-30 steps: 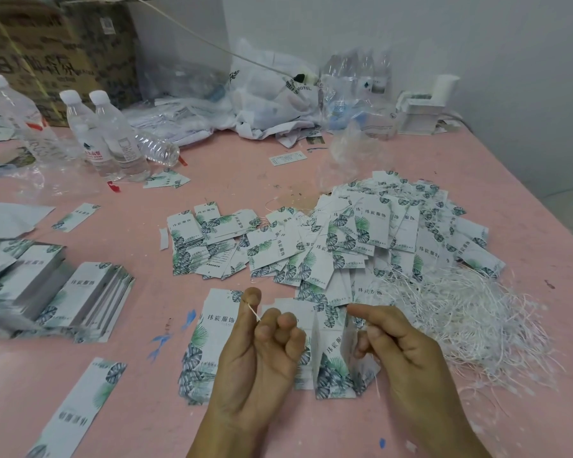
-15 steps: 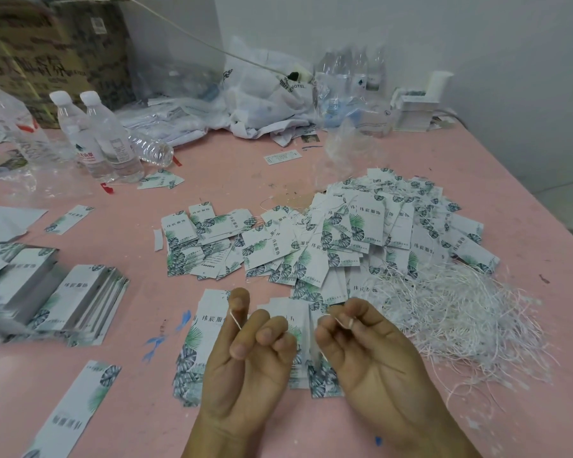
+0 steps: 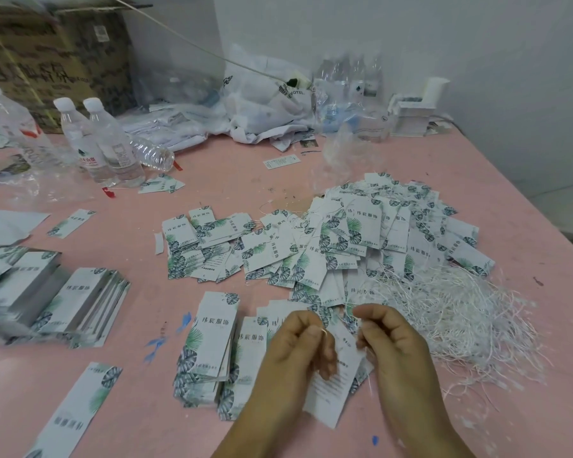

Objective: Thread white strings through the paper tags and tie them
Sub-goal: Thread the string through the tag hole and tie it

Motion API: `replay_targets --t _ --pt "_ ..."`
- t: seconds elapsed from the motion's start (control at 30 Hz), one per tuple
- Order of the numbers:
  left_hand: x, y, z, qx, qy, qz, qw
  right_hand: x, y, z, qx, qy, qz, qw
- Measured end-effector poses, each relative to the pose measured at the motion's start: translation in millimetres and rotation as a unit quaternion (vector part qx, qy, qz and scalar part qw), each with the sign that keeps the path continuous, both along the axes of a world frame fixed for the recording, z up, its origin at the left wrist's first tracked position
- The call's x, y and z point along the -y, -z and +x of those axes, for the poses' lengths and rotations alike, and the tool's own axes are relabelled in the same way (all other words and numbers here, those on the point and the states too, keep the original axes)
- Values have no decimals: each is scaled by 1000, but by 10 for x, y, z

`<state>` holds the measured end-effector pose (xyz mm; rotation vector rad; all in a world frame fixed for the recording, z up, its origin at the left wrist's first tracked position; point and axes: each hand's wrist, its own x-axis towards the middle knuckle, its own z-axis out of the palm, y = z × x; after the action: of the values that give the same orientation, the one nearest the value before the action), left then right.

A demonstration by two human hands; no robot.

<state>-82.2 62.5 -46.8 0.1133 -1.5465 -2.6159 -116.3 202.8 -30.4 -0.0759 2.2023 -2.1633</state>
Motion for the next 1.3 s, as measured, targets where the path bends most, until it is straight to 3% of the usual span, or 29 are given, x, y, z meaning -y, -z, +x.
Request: replay_targets --t 0.1,0.2,0.63,1.13,1.3 --pt "-60 1 59 -22 -23 -124 992 51 -21 7 38 -9 -67 997" --pt "-94 -24 94 -31 -48 -176 983 105 -24 60 45 -27 -88 995" --pt "-99 -79 101 -3 -80 -181 980 149 -119 180 -41 -44 41 997" --pt "-110 -100 114 -16 -116 -170 978 124 -168 153 -8 -52 -29 998" --pt "-101 -5 120 -46 -187 -302 934 106 -187 149 16 -45 -49 998"
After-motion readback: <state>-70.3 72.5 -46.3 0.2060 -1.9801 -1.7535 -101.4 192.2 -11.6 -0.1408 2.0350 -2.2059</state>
